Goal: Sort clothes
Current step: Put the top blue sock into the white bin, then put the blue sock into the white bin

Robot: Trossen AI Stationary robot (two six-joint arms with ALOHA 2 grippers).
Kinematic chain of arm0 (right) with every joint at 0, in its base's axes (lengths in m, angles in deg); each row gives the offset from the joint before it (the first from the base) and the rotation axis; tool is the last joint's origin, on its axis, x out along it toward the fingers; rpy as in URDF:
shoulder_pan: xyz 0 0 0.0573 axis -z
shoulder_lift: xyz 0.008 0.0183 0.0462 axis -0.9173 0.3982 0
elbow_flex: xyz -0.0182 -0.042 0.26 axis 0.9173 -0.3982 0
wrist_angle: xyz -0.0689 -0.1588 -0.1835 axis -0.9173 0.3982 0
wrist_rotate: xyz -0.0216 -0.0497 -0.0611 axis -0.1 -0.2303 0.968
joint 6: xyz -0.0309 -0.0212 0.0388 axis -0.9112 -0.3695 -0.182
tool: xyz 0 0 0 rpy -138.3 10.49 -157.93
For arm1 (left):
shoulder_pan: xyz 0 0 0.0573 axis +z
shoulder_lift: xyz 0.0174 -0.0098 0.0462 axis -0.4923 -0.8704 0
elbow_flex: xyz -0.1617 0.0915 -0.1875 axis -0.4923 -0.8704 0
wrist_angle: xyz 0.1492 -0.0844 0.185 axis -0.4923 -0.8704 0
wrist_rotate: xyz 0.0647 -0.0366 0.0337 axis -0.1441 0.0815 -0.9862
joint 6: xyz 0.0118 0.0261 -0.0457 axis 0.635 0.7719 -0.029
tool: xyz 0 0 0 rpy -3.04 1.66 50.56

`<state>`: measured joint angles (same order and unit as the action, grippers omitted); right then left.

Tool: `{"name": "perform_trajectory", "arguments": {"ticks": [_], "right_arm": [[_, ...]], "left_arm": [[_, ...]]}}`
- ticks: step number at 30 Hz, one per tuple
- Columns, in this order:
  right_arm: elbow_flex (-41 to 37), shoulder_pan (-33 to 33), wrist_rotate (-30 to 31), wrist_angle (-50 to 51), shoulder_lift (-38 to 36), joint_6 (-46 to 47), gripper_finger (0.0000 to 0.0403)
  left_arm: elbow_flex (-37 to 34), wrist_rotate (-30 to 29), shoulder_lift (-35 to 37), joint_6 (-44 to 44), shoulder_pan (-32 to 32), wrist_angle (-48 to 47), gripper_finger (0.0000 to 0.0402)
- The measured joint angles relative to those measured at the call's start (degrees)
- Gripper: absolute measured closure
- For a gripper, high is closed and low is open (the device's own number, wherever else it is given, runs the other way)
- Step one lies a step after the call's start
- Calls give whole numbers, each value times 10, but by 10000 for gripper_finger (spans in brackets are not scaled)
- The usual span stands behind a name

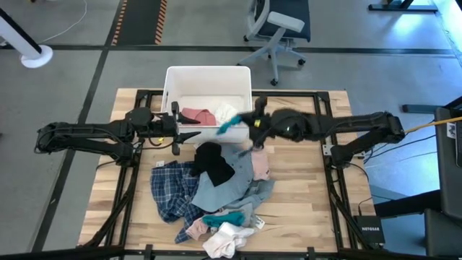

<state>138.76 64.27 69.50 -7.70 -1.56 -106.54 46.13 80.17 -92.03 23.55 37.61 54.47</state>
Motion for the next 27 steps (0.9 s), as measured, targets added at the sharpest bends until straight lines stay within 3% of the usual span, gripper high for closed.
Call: {"name": "perform_trajectory", "arguments": {"ticks": [6, 11, 19, 27], "right_arm": [[16, 75, -42, -2, 2, 3, 377], [16, 123, -61, 5, 21, 36, 360], [16, 148, -61, 16, 69, 49, 310], [15, 147, -61, 43, 92, 49, 236]], "left_arm": [[0, 0, 0, 18, 0, 3, 242], [0, 0, 0, 19, 0, 13, 242], [0, 0, 0, 24, 0, 12, 242], [0, 0, 0, 18, 0, 11, 242]]}}
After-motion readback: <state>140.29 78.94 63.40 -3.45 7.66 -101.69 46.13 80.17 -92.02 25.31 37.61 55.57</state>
